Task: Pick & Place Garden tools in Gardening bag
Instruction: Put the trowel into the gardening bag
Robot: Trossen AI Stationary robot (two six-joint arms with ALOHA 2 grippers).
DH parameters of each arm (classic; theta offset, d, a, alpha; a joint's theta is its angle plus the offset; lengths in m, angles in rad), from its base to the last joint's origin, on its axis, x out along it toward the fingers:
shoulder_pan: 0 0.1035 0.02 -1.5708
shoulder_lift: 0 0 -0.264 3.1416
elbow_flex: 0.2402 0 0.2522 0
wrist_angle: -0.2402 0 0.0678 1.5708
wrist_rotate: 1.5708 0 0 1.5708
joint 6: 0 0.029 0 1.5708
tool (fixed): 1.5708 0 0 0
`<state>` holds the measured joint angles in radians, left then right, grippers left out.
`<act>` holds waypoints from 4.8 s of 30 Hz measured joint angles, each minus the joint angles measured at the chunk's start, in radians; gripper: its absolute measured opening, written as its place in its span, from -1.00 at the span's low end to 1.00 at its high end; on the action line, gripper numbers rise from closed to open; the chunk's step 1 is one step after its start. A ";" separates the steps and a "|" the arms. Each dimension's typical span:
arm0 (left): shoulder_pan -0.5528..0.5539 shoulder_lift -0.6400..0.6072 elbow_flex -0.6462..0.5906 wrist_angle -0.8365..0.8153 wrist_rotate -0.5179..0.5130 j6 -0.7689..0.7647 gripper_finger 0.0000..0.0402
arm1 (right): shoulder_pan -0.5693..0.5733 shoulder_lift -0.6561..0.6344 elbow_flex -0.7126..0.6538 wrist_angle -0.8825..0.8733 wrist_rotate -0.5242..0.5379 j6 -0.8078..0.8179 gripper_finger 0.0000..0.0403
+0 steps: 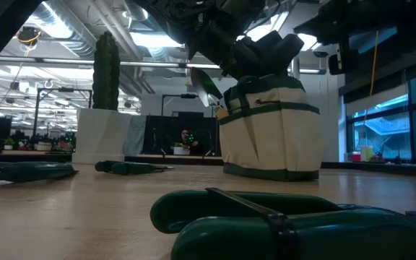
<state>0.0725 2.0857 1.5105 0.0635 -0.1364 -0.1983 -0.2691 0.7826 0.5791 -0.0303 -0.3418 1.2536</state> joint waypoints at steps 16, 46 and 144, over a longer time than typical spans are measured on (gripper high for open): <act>-0.006 0.000 0.000 0.000 -0.003 0.001 -0.65 | -0.019 0.071 0.000 0.081 -0.048 -0.001 -1.00; -0.006 0.000 0.000 -0.006 0.025 -0.021 -0.29 | -0.027 0.114 -0.001 0.008 -0.064 -0.062 -1.00; -0.014 -0.043 0.159 -0.302 0.060 0.018 -0.98 | -0.097 0.139 0.186 -0.249 -0.107 -0.222 -1.00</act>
<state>0.0582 2.0430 1.6691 -0.2382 -0.0766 -0.1802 -0.3660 0.9218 0.7647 -0.2798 -0.4484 1.0319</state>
